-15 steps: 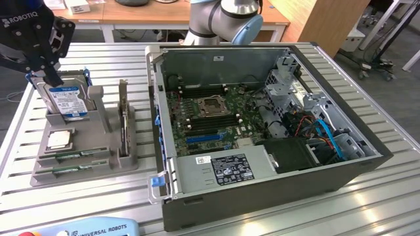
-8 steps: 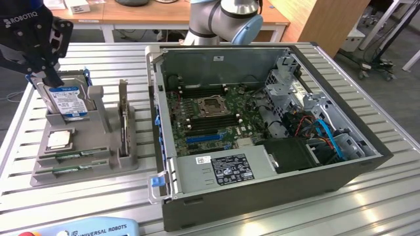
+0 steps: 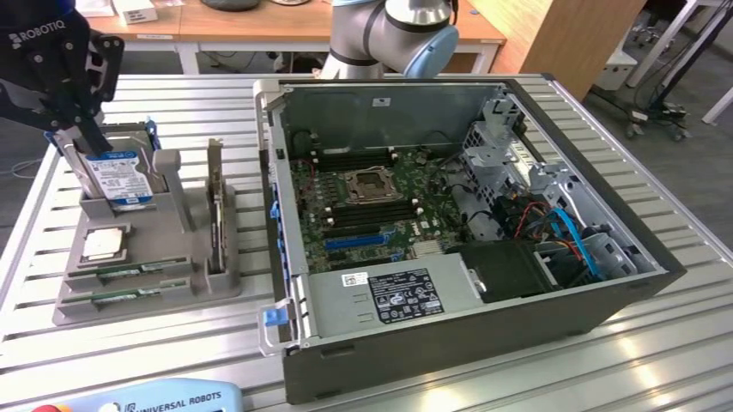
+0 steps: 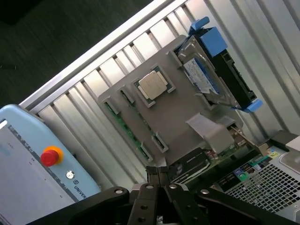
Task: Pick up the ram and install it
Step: 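Pick up the ram and move it above insertion slot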
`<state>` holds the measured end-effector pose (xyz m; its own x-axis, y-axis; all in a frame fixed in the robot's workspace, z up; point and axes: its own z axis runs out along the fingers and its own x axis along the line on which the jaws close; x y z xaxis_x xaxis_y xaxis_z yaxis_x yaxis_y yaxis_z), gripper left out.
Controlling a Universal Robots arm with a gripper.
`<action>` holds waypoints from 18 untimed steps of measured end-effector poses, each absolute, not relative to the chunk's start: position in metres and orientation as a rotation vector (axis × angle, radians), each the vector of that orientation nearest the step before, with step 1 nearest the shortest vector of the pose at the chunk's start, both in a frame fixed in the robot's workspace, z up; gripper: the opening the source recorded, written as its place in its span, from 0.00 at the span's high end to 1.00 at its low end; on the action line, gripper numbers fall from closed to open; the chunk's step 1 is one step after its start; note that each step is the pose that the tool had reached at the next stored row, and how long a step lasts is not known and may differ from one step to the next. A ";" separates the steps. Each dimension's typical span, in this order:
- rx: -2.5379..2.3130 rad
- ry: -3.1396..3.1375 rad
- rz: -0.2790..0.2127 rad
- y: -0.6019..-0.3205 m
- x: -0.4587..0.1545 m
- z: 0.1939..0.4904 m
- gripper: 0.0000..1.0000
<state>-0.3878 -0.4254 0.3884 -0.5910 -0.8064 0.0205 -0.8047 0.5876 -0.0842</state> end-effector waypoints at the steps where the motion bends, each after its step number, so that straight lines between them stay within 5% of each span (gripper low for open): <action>1: -1.427 2.774 -0.137 -0.425 -0.388 0.388 0.90; 18: -1.689 2.632 -0.194 -0.425 -0.388 0.388 0.90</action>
